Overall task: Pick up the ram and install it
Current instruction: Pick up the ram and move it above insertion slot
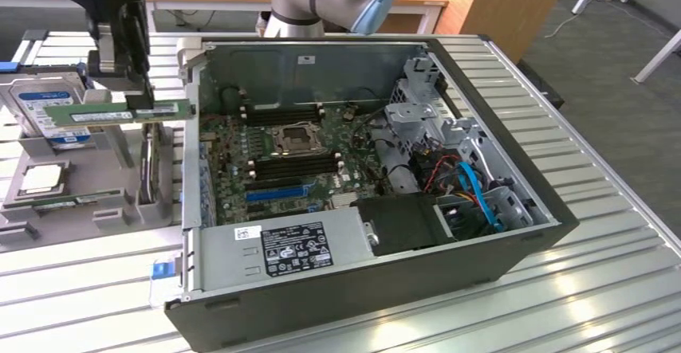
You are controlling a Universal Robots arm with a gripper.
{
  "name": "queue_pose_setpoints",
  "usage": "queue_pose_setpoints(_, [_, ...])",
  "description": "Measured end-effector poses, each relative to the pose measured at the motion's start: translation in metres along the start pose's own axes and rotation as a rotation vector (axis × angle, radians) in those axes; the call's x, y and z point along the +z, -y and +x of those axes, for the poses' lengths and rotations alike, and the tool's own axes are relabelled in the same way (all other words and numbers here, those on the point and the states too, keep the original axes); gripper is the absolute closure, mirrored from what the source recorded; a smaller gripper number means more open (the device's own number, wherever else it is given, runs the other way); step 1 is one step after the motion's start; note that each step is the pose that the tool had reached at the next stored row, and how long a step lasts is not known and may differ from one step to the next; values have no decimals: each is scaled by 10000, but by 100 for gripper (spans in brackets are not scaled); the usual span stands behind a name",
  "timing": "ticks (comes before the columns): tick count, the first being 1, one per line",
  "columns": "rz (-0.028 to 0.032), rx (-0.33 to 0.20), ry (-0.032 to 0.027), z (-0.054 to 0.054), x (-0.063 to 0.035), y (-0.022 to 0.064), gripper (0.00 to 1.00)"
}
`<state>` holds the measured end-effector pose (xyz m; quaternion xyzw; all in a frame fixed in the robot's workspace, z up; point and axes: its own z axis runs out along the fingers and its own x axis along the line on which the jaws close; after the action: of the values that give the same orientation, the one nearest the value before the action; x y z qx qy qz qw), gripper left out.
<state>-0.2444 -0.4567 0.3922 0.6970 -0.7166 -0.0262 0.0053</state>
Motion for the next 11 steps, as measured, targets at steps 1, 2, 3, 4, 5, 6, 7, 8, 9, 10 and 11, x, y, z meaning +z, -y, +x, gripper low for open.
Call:
queue_pose_setpoints(1, [0, 0, 0, -1, -1, 21, 88])
queue_pose_setpoints(2, [0, -1, 0, -1, -2, 41, 88])
queue_pose_setpoints(3, [0, 0, 0, -2, -3, 65, 88])
queue_pose_setpoints(4, [0, 1, 0, -3, -4, 88, 88])
queue_pose_setpoints(5, [1, 1, 1, -3, -5, 112, 88])
queue_pose_setpoints(6, [1, 1, 1, -4, -5, 138, 88])
queue_pose_setpoints(7, [0, 0, 0, -5, -7, 164, 88])
queue_pose_setpoints(8, [0, 0, 0, -5, -8, 190, 88])
queue_pose_setpoints(9, [0, 0, 0, -6, -9, 218, 88])
queue_pose_setpoints(10, [0, -1, 0, -7, -11, 244, 88])
queue_pose_setpoints(11, [0, 0, 0, -8, -12, 270, 88])
